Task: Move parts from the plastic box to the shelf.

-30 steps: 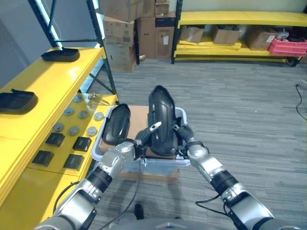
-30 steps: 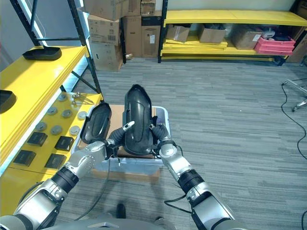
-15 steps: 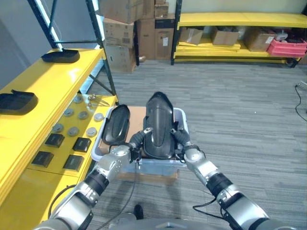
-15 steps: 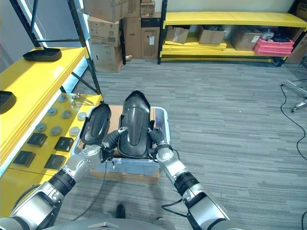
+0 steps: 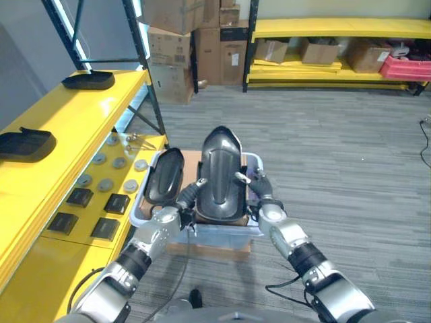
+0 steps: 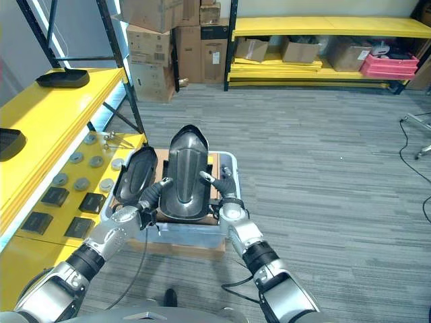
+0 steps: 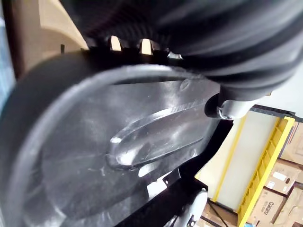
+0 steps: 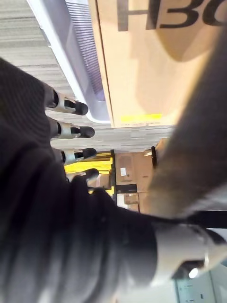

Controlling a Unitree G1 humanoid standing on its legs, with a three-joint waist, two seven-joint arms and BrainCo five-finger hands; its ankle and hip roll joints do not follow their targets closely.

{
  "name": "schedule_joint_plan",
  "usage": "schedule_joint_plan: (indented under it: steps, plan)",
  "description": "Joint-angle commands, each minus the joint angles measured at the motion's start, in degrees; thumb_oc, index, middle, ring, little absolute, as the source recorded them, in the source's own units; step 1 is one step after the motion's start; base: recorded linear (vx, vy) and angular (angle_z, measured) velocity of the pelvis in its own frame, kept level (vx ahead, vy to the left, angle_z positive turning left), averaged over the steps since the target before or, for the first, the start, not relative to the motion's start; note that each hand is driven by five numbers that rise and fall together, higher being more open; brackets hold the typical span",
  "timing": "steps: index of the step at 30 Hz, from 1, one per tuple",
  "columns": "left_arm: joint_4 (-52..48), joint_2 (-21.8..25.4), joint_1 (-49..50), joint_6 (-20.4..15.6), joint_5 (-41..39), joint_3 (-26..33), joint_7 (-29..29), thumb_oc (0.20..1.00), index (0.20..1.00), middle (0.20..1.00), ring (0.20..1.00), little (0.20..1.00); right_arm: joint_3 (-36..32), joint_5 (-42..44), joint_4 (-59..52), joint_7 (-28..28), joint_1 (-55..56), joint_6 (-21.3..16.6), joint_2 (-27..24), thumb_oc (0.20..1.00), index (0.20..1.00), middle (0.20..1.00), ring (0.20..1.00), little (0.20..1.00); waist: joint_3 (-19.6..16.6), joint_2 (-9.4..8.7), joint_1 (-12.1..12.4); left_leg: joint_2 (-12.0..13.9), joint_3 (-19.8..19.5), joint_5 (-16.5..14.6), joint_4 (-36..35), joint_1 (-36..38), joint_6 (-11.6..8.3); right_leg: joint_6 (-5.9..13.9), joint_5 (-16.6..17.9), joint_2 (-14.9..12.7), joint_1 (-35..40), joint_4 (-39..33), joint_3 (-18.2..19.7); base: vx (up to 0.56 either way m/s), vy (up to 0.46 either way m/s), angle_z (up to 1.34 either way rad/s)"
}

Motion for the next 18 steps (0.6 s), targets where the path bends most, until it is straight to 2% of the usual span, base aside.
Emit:
schedule_joint_plan:
  steps: [1,2,6,10,12,14,16,18]
  plan:
    - [-5.44,0.53,-2.80,-10.54,1.29,5.92,1.76,0.200,0.200,0.200,0.200,0.200,-2.70,1.05,0.32,-2.84,1.44,1.43,-1.18,1.000,1.000,1.000,1.000,1.000,-0.75,-3.48,1.55,1.56,-3.38,-3.36,-1.24,0.03,-2.56,6.27,5.24,-6.06,4.17,-9.13,1.55,0.00,0.000,0.00]
    - [-5.87,1.24,-1.61,-11.34,1.68,7.46,1.92,0.200,0.200,0.200,0.200,0.200,-3.87,-0.44,1.56,-2.29,3.50,1.23,-1.89,1.000,1.000,1.000,1.000,1.000,-0.75,-3.43,1.58,1.35,-3.45,-3.32,-1.34,-0.10,-2.40,6.32,5.15,-6.14,4.02,-8.92,1.58,0.00,0.040,-0.03]
    - [-7.54,5.15,3.92,-14.42,2.65,14.81,1.16,0.200,0.200,0.200,0.200,0.200,-10.05,2.24,10.71,1.59,11.88,-1.87,-3.00,1.000,1.000,1.000,1.000,1.000,-0.64,-3.10,1.63,0.37,-3.58,-3.32,-2.08,-0.33,-1.71,6.73,5.01,-6.64,3.20,-7.99,1.90,-0.01,0.046,-0.03]
    - [-9.25,8.72,7.06,-16.72,2.02,20.44,0.89,0.200,0.200,0.200,0.200,0.200,-15.30,1.88,19.14,4.50,15.78,-1.69,-3.33,1.000,1.000,1.000,1.000,1.000,-0.56,-2.72,2.03,-0.65,-4.21,-3.35,-2.76,-0.84,-1.19,7.40,4.95,-7.27,2.28,-7.17,1.90,-0.02,0.036,-0.04]
    - [-10.94,10.60,7.93,-17.25,2.13,22.80,1.35,0.200,0.200,0.200,0.200,0.200,-17.92,0.75,24.23,6.90,17.08,-2.82,-3.51,1.000,1.000,1.000,1.000,1.000,-0.42,-2.45,2.35,-1.06,-4.92,-3.51,-2.85,-1.26,-0.85,7.58,4.43,-7.20,1.73,-6.23,2.26,-0.06,0.019,0.00]
    - [-12.54,13.33,8.34,-18.46,1.14,24.96,2.41,0.200,0.200,0.200,0.200,0.200,-20.29,-0.90,30.29,9.30,19.27,-4.55,-3.87,1.000,1.000,1.000,1.000,1.000,0.01,-1.92,1.85,-1.48,-7.49,-3.28,-2.85,-1.95,-0.46,6.57,2.91,-4.89,0.48,-4.57,4.86,-0.09,-0.004,0.10]
    - [-14.25,14.91,9.12,-20.58,1.14,27.68,3.90,0.200,0.200,0.200,0.200,0.200,-21.20,-3.29,34.61,10.96,22.48,-4.41,-3.02,1.000,1.000,1.000,1.000,1.000,0.52,-1.80,1.09,-2.35,-11.55,-2.22,-2.85,-2.74,-0.79,4.61,1.68,-0.60,0.01,-4.35,8.18,-0.09,-0.074,1.37]
    - [-16.02,14.95,10.39,-21.39,1.42,29.61,5.93,0.200,0.200,0.200,0.200,0.200,-19.93,-6.07,35.28,11.49,23.10,-3.69,-2.59,1.000,1.000,1.000,1.000,1.000,0.89,-1.90,1.71,-2.38,-12.88,-1.63,-2.85,-3.49,-1.09,4.01,1.44,0.40,-0.17,-4.46,8.10,-0.13,-0.098,1.48]
